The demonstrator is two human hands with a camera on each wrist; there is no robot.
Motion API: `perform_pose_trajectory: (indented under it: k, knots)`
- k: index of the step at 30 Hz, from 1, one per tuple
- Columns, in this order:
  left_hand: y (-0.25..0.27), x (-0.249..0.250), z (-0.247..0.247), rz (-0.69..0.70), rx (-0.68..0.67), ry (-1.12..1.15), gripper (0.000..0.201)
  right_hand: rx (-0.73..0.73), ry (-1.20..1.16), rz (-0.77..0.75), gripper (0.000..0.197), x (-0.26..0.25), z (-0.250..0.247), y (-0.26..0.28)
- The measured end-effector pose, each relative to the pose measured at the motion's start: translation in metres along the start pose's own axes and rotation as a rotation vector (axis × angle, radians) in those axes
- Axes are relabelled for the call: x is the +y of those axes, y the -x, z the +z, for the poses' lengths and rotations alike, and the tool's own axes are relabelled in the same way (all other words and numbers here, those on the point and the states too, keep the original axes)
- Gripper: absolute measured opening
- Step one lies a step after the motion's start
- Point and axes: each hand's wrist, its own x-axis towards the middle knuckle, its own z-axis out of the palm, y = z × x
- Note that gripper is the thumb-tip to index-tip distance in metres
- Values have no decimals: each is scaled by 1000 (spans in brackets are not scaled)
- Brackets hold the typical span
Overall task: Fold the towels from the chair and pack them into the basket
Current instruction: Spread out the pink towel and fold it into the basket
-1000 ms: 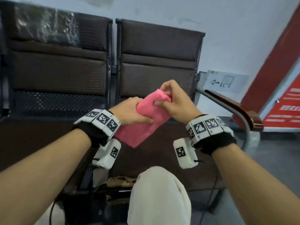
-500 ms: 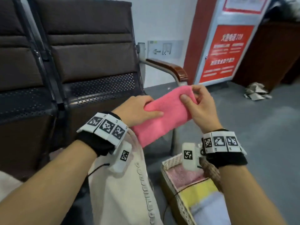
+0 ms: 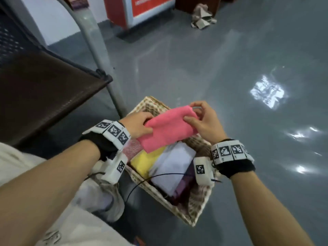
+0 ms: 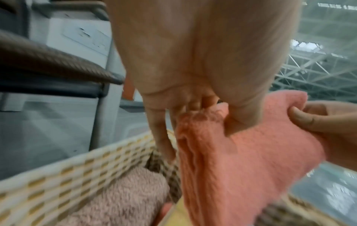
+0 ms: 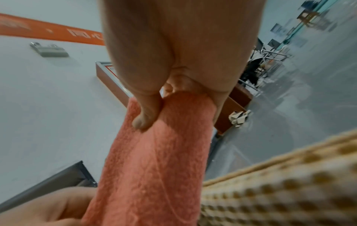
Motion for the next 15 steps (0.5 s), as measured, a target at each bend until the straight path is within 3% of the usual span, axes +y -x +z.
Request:
perform_pose_trajectory:
  k: [2, 4, 8, 11, 13, 15]
  knots:
    - [-12, 1, 24, 49, 38, 27, 35, -8, 54, 40, 40, 19, -5, 8]
    - [-17, 2, 52, 69, 8, 65, 30, -24, 117, 70, 40, 33, -8, 17]
    - [-12, 0, 103, 24, -161, 227, 18, -30, 188, 161, 35, 52, -21, 37]
    - [-9, 5, 125, -33, -363, 419, 8, -49, 318, 237, 24, 62, -30, 46]
    - [-8, 9, 135, -46, -484, 404, 21, -86, 422, 275, 20, 67, -31, 45]
    - [-5, 13, 146, -7, -515, 290, 33, -144, 516, 298, 25, 71, -29, 44]
